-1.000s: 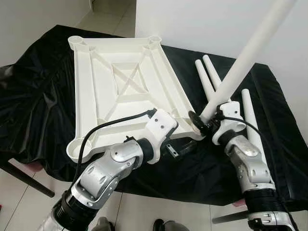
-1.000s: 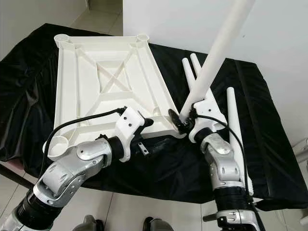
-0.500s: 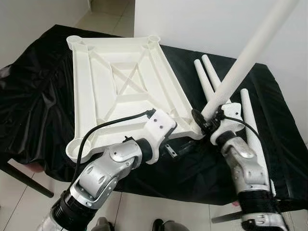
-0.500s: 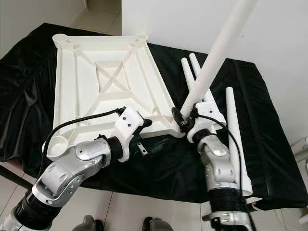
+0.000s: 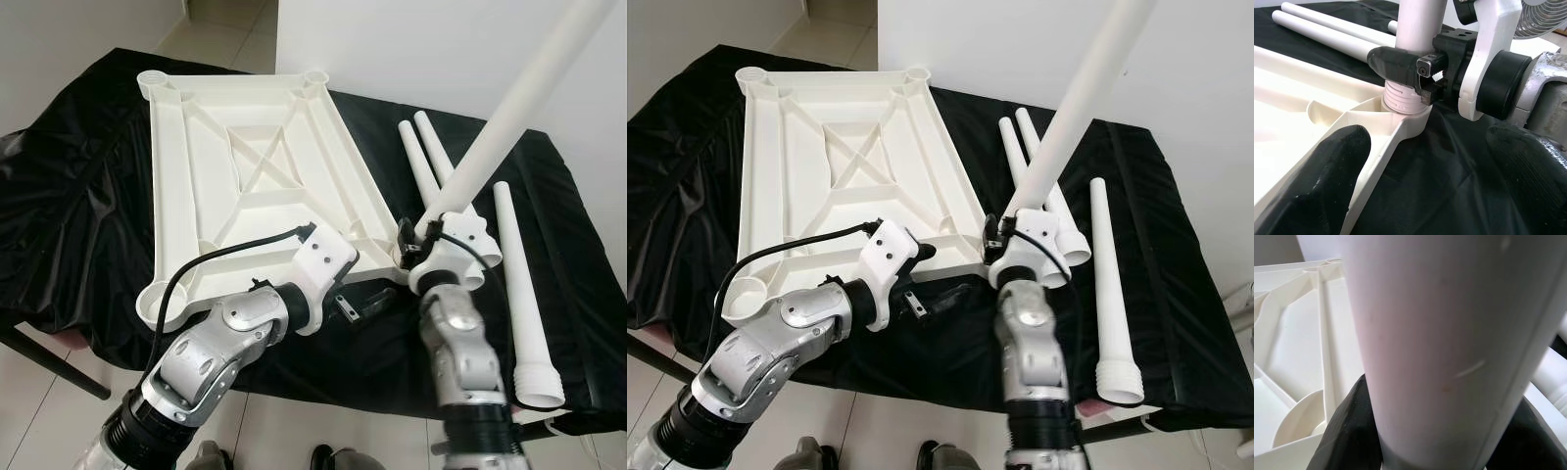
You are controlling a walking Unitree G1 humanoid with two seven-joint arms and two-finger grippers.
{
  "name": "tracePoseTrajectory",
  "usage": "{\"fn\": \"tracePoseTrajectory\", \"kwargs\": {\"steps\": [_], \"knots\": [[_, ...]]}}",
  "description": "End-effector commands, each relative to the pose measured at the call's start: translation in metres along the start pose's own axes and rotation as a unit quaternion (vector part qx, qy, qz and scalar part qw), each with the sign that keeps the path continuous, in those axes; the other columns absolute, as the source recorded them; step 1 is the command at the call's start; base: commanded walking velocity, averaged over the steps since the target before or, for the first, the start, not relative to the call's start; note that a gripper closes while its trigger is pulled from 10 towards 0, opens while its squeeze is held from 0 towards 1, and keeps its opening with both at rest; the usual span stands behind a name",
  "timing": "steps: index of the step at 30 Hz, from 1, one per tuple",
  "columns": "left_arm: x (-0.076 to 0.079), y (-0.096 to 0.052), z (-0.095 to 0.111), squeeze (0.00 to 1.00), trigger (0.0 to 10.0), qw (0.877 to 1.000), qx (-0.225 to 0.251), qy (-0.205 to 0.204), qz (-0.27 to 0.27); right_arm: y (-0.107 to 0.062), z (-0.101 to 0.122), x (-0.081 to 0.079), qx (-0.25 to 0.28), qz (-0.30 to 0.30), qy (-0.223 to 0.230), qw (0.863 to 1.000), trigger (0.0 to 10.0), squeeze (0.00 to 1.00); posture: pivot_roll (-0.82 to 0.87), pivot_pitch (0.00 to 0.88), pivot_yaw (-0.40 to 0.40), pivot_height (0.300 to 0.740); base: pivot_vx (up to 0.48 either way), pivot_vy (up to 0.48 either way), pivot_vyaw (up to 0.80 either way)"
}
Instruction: Building children table
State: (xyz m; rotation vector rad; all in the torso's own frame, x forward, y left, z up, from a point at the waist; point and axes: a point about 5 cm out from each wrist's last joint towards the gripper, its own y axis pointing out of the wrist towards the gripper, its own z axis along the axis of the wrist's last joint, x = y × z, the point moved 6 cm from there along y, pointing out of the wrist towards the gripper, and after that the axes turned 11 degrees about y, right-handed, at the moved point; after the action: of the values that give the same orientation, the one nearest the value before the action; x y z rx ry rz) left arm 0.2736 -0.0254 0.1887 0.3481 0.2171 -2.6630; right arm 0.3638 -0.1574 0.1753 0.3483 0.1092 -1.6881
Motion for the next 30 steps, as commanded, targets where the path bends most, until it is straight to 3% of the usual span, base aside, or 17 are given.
{"fn": "tracePoseTrajectory", "kwargs": {"steps": [1, 3, 4, 6, 7, 8, 9, 10, 11, 15, 21, 22, 30], "knots": [[0.012, -0.001, 0.004, 0.0, 10.0, 0.999, 0.007, 0.001, -0.034, -0.005, -0.013, 0.005, -0.026, -0.021, 0.001, 0.999, 0.0, 0.0, 0.05, 0.158, -0.089, 0.74, 0.0, 0.0, 0.0], [0.013, -0.001, 0.004, 0.0, 10.0, 0.999, 0.007, 0.0, -0.035, -0.006, -0.015, 0.002, -0.03, -0.018, 0.009, 0.999, 0.0, 0.0, 0.05, 0.158, -0.089, 0.74, 0.0, 0.0, 0.0], [0.013, -0.001, 0.004, 0.0, 10.0, 0.999, 0.007, 0.0, -0.036, -0.006, -0.014, 0.003, -0.028, -0.021, 0.012, 0.999, 2.0, 0.0, 0.05, 0.158, -0.089, 0.74, 0.0, 0.0, 0.0], [0.013, -0.001, 0.004, 0.0, 10.0, 0.999, 0.007, 0.0, -0.036, -0.006, -0.013, 0.004, -0.026, -0.024, 0.013, 0.999, 2.0, 0.0, 0.05, 0.158, -0.089, 0.74, 0.0, 0.0, 0.0], [0.013, -0.001, 0.004, 0.0, 10.0, 0.999, 0.007, 0.0, -0.036, -0.005, -0.011, 0.005, -0.023, -0.022, 0.012, 0.999, 10.0, 0.0, 0.05, 0.158, -0.089, 0.74, 0.0, 0.0, 0.0], [0.013, -0.001, 0.004, 0.0, 10.0, 0.999, 0.007, 0.0, -0.036, -0.005, -0.011, 0.005, -0.023, -0.022, 0.012, 0.999, 10.0, 0.0, 0.05, 0.158, -0.089, 0.74, 0.0, 0.0, 0.0], [0.013, -0.001, 0.004, 0.0, 10.0, 0.999, 0.007, 0.0, -0.036, -0.004, -0.009, 0.006, -0.022, -0.02, 0.011, 0.999, 10.0, 0.87, 0.05, 0.158, -0.089, 0.74, 0.0, 0.0, 0.0], [0.013, -0.001, 0.004, 0.0, 10.0, 0.999, 0.007, 0.0, -0.036, -0.004, -0.009, 0.006, -0.022, -0.02, 0.011, 0.999, 10.0, 0.87, 0.05, 0.158, -0.089, 0.74, 0.0, 0.0, 0.0], [0.012, -0.001, 0.004, 0.0, 10.0, 0.999, 0.008, 0.002, -0.035, -0.003, -0.006, 0.006, -0.016, -0.011, 0.016, 1.0, 10.0, 1.0, 0.05, 0.154, -0.087, 0.74, 0.0, 0.0, 0.0], [0.011, 0.0, 0.004, 0.0, 10.0, 0.999, 0.009, 0.004, -0.033, -0.003, 0.005, 0.006, 0.006, 0.008, 0.034, 0.999, 10.0, 1.0, 0.05, 0.154, -0.087, 0.74, 0.0, 0.0, 0.0], [0.007, 0.0, 0.003, 0.0, 10.0, 1.0, 0.007, 0.007, -0.026, -0.021, 0.01, 0.0, 0.024, 0.032, 0.011, 0.999, 10.0, 1.0, 0.05, 0.145, -0.092, 0.74, 0.0, 0.0, 0.0], [0.006, 0.0, 0.003, 0.0, 10.0, 1.0, 0.007, 0.008, -0.024, -0.023, 0.011, 0.0, 0.028, 0.035, 0.006, 0.999, 10.0, 0.0, 0.05, 0.145, -0.092, 0.74, 0.0, 0.0, 0.0], [-0.003, -0.001, -0.002, 0.0, 10.0, 1.0, -0.002, 0.01, -0.01, -0.044, 0.005, -0.004, 0.019, 0.07, 0.003, 0.997, 10.0, 0.0, 0.04, 0.143, -0.085, 0.74, 0.0, 0.0, 0.0]]}}
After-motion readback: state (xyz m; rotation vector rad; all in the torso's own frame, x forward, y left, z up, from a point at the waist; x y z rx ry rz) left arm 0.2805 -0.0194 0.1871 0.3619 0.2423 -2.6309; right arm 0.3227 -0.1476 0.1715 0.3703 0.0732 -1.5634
